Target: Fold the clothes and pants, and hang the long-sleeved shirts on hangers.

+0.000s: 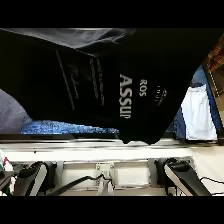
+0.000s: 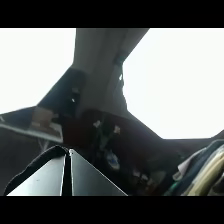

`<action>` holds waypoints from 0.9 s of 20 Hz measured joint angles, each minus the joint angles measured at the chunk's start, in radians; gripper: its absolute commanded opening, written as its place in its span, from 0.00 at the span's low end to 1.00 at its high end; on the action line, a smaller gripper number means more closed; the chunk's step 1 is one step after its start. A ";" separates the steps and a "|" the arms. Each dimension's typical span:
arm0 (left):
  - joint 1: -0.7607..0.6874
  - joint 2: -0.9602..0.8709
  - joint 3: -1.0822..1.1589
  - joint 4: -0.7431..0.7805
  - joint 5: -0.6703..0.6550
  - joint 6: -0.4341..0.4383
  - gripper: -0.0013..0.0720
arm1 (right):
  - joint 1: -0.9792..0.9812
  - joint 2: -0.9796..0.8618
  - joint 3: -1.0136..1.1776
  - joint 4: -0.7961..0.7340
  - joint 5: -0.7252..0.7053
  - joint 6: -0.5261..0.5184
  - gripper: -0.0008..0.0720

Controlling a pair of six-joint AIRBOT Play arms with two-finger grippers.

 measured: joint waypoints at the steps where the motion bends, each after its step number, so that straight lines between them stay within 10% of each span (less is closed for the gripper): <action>1: 0.000 0.022 0.000 0.015 -0.001 0.000 0.02 | 0.000 0.019 0.000 -0.002 0.010 0.008 0.04; 18: 0.000 0.097 0.002 0.203 -0.147 0.050 0.02 | 0.000 0.103 0.000 -0.091 0.220 0.095 0.04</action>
